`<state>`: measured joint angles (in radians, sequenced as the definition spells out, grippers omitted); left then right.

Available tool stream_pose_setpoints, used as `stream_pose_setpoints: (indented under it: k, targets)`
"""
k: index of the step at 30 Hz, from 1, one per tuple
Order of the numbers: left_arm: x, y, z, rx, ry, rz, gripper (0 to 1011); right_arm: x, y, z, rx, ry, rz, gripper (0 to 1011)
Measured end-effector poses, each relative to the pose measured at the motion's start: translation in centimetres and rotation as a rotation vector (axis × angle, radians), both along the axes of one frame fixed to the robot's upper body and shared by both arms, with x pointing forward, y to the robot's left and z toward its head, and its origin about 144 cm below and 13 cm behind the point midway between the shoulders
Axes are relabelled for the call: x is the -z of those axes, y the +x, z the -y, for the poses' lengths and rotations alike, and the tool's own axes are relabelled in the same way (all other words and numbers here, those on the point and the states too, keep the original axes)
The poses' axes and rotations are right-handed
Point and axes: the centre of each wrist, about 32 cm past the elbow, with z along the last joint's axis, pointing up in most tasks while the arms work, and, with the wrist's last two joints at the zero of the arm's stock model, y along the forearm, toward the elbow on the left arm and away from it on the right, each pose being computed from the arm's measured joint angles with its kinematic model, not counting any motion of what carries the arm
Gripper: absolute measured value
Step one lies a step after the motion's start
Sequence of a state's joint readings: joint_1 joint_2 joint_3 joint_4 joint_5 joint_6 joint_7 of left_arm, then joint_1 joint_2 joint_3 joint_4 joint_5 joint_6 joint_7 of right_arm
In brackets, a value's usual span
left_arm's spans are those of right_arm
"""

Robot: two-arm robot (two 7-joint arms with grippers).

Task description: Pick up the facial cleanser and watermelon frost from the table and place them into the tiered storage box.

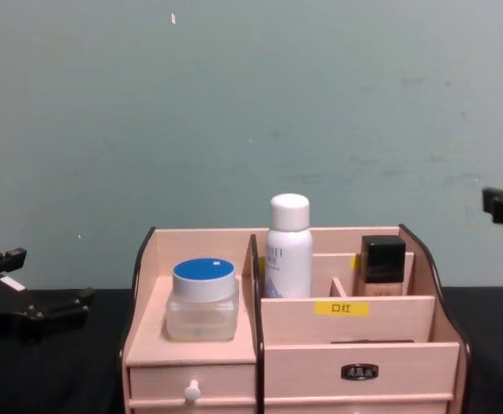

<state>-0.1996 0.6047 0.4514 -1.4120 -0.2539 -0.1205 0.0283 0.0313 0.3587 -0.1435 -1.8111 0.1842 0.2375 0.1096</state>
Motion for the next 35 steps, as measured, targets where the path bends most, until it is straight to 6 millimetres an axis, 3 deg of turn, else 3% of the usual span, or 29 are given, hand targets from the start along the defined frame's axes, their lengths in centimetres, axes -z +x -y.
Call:
stream_pose_setpoints:
  k: [12, 35]
  targets:
    - [0.0, 0.0, 0.0, 0.0, 0.0, 0.0, 1010, 3.0, 0.9, 1.2, 0.066, 0.037, -0.106, 1002]
    - [0.0, 0.0, 0.0, 0.0, 0.0, 0.0, 1010, 2.5, 0.7, 1.1, 0.059, 0.032, -0.089, 1002]
